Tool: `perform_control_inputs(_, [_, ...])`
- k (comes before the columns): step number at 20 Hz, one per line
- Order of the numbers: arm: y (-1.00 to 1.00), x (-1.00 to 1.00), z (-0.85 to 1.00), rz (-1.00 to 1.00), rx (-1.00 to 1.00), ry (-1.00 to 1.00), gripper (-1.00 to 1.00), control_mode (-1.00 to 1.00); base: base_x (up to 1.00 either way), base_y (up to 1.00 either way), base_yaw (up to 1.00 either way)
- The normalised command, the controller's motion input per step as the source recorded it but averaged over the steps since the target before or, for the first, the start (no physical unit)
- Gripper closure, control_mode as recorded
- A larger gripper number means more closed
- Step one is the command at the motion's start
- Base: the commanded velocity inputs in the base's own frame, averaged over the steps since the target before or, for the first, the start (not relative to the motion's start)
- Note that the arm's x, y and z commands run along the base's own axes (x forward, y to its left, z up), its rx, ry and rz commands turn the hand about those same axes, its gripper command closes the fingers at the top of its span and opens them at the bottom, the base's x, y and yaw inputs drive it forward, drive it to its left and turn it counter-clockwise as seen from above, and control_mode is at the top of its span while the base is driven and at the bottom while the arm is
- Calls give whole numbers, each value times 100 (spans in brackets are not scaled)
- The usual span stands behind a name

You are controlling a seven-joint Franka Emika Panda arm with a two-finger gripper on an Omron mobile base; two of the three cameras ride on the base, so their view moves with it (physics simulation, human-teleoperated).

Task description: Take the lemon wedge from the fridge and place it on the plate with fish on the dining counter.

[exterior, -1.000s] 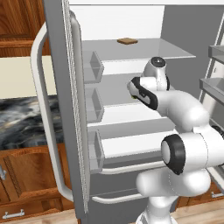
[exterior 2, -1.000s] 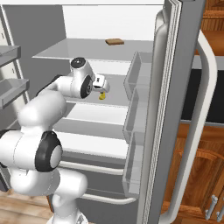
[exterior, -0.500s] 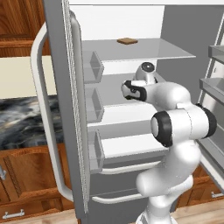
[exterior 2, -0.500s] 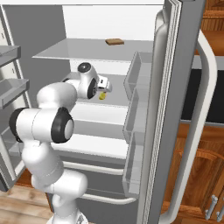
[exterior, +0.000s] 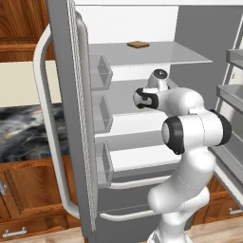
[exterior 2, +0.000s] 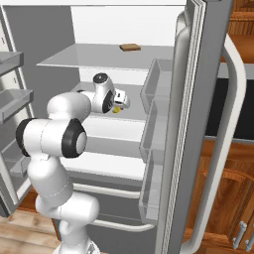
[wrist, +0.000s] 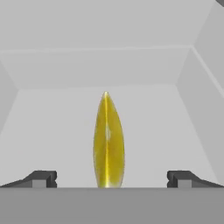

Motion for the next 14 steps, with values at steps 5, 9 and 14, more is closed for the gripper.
perform_control_inputs(5, [-1, -2, 0, 0, 0, 0, -100, -100, 0, 0, 0])
perform_control_inputs(9, [1, 39, -9, 0, 0, 0, -100, -100, 0, 0, 0])
perform_control_inputs(14, [0, 20, -6, 0, 0, 0, -100, -100, 0, 0, 0])
